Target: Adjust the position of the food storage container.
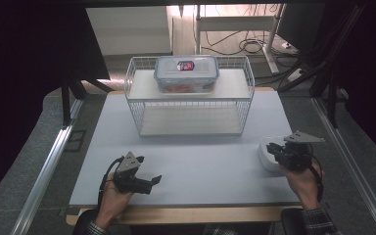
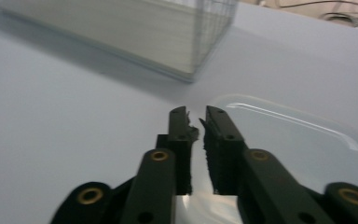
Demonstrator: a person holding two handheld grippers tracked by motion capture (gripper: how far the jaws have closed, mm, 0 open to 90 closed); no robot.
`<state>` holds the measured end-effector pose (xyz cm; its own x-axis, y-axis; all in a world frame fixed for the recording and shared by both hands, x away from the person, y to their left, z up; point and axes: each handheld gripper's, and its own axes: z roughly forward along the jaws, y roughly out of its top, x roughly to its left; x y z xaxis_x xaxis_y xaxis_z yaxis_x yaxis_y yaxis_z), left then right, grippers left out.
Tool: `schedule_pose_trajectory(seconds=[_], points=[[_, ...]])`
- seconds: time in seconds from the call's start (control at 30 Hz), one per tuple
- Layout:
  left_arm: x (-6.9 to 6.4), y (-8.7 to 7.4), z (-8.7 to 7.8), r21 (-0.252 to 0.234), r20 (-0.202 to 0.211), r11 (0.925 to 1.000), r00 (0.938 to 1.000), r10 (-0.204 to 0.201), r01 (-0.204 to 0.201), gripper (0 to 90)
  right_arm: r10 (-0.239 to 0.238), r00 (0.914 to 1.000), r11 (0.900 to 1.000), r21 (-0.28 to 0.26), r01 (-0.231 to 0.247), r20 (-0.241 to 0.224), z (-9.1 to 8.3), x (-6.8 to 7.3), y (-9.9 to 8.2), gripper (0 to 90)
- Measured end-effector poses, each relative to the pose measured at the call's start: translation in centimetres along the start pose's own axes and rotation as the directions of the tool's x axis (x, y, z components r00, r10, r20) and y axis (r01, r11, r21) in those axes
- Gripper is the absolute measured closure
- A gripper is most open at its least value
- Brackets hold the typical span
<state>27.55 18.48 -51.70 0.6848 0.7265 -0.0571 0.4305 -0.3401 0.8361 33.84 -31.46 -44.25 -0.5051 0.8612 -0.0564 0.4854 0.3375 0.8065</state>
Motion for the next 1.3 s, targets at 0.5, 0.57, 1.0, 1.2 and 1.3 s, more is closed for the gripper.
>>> schedule_pose_trajectory(seconds=[0.5, 0.57, 1.0, 1.2, 1.3], points=[[0.1, -0.1, 0.4, 0.027, -0.008, 0.9996, 1.0000, 0.000, 0.000, 4.1, 0.130, 0.9615, 0.9904, 0.015, -0.137, 0.242, -0.8, -7.2, -2.4, 89.4], [0.1, -0.1, 0.4, 0.029, -0.008, 0.9996, 1.0000, -0.001, 0.001, 4.2, 0.136, 0.9552, 0.9889, 0.021, -0.147, 0.263, -0.6, -7.9, -2.8, 89.4], [0.2, -0.2, 0.6, 0.038, -0.007, 0.9993, 1.0000, 0.000, 0.001, 4.5, 0.148, 0.9615, 0.9837, 0.065, -0.167, 0.232, 1.2, -9.1, -3.4, 89.4], [0.1, -0.2, 0.6, 0.040, -0.008, 0.9992, 1.0000, 0.002, -0.002, 4.5, 0.157, 0.9688, 0.9816, 0.077, -0.174, 0.192, 1.3, -8.2, -3.2, 89.4], [0.1, -0.2, 0.7, 0.043, -0.007, 0.9991, 1.0000, 0.004, -0.004, 4.6, 0.150, 0.9754, 0.9822, 0.089, -0.166, 0.162, 1.5, -7.3, -3.0, 89.4]])
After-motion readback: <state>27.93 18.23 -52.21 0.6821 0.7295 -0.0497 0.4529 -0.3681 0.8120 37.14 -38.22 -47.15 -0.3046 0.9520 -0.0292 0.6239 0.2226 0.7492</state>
